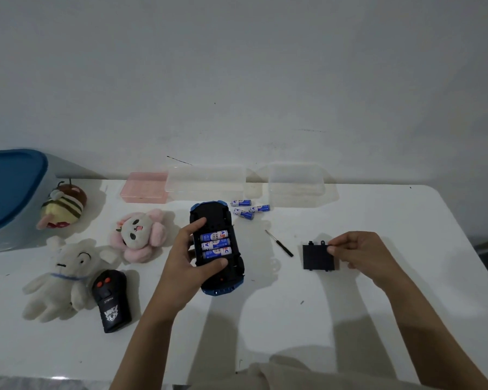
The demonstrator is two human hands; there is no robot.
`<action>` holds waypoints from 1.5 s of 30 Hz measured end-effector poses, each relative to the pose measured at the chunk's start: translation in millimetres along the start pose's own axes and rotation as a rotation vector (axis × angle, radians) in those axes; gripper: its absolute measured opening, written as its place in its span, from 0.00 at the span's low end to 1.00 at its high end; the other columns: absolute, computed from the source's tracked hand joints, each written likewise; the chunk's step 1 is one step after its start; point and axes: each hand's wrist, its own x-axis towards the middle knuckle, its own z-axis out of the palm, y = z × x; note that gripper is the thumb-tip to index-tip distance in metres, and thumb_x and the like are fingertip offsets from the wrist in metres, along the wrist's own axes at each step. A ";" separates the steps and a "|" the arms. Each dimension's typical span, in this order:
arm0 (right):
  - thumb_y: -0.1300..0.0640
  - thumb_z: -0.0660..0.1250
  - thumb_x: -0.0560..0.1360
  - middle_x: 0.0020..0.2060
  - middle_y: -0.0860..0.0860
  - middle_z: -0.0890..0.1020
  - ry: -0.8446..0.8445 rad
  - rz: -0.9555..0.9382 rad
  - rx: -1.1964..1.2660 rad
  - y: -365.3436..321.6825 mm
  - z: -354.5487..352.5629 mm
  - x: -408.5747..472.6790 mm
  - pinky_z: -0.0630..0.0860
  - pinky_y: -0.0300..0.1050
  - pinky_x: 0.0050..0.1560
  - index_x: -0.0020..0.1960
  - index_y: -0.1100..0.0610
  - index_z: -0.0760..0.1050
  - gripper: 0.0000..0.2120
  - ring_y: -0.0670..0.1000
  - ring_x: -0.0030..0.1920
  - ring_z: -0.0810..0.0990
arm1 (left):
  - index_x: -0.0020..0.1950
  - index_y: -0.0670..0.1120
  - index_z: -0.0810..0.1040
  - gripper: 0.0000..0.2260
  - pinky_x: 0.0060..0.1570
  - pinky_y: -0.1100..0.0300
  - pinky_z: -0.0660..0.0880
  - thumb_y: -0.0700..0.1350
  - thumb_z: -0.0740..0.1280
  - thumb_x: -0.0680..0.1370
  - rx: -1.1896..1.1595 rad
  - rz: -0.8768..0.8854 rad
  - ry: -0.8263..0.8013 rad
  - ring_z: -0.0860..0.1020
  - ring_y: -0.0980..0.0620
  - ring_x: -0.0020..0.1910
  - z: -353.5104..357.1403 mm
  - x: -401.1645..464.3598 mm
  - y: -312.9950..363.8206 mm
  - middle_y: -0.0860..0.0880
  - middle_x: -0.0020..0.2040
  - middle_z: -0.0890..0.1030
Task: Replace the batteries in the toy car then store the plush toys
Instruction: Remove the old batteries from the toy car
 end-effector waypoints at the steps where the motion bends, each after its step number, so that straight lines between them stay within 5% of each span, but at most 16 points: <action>1: 0.64 0.73 0.70 0.36 0.56 0.84 0.006 0.006 -0.014 1.6 0.5 1.0 0.71 0.40 0.31 0.41 0.58 0.81 0.03 0.48 0.33 0.77 | 0.61 0.63 0.71 0.35 0.41 0.63 0.78 0.44 0.77 0.58 0.005 0.000 -0.008 0.80 0.53 0.49 1.4 0.2 -0.1 0.48 0.57 0.77; 8: 0.61 0.76 0.67 0.34 0.52 0.82 0.058 -0.008 -0.171 8.3 9.9 10.0 0.71 0.37 0.34 0.40 0.57 0.81 0.04 0.49 0.36 0.79 | 0.62 0.63 0.71 0.36 0.49 0.53 0.80 0.48 0.77 0.57 -0.040 0.005 -0.037 0.79 0.44 0.55 13.3 -0.8 3.4 0.47 0.61 0.75; 15: 0.60 0.74 0.68 0.34 0.52 0.81 0.156 -0.190 -0.157 -26.1 24.8 -6.4 0.71 0.27 0.32 0.41 0.57 0.81 0.03 0.44 0.30 0.75 | 0.66 0.61 0.66 0.41 0.47 0.63 0.78 0.45 0.78 0.56 0.003 0.057 -0.133 0.79 0.57 0.54 25.1 -3.7 11.5 0.51 0.64 0.72; 18: 0.61 0.74 0.69 0.32 0.49 0.80 0.062 -0.318 0.002 -55.5 51.0 -27.3 0.71 0.30 0.33 0.40 0.55 0.81 0.03 0.41 0.30 0.74 | 0.66 0.64 0.65 0.42 0.54 0.59 0.77 0.44 0.78 0.58 0.060 0.080 -0.152 0.77 0.56 0.59 32.9 -3.9 12.4 0.53 0.64 0.72; 23: 0.61 0.71 0.72 0.31 0.44 0.79 -0.122 -0.443 0.071 -76.5 81.6 -43.8 0.72 0.34 0.35 0.43 0.47 0.81 0.09 0.41 0.33 0.75 | 0.67 0.64 0.62 0.45 0.51 0.62 0.78 0.38 0.79 0.60 0.057 0.099 -0.197 0.78 0.58 0.56 41.4 -5.7 16.0 0.64 0.62 0.72; 25: 0.60 0.70 0.73 0.33 0.43 0.79 -0.129 -0.446 0.024 -78.8 87.3 -40.8 0.71 0.31 0.36 0.47 0.47 0.81 0.08 0.40 0.33 0.75 | 0.67 0.67 0.60 0.46 0.52 0.58 0.79 0.35 0.79 0.61 0.058 0.088 -0.222 0.78 0.57 0.57 41.9 -6.2 16.1 0.67 0.62 0.70; 29: 0.58 0.69 0.73 0.36 0.43 0.79 -0.084 -0.418 -0.053 -82.7 94.3 -34.8 0.70 0.28 0.37 0.50 0.51 0.81 0.07 0.37 0.34 0.75 | 0.69 0.68 0.58 0.48 0.52 0.53 0.80 0.37 0.79 0.61 0.072 0.078 -0.218 0.76 0.54 0.60 42.0 -5.7 15.3 0.58 0.68 0.65; 35: 0.60 0.67 0.74 0.37 0.43 0.79 -0.040 -0.411 -0.058 -90.4 102.9 -31.9 0.71 0.26 0.39 0.51 0.52 0.80 0.07 0.35 0.35 0.76 | 0.71 0.63 0.58 0.48 0.45 0.63 0.79 0.33 0.77 0.63 0.085 0.115 -0.140 0.75 0.47 0.60 45.4 -2.3 11.8 0.53 0.69 0.64; 45: 0.61 0.68 0.74 0.37 0.51 0.80 -0.042 -0.291 0.092 -102.4 110.0 -20.9 0.78 0.41 0.42 0.45 0.56 0.78 0.01 0.47 0.37 0.80 | 0.72 0.61 0.58 0.47 0.51 0.54 0.80 0.35 0.78 0.63 0.159 0.189 -0.095 0.71 0.51 0.64 45.4 1.4 15.8 0.59 0.65 0.63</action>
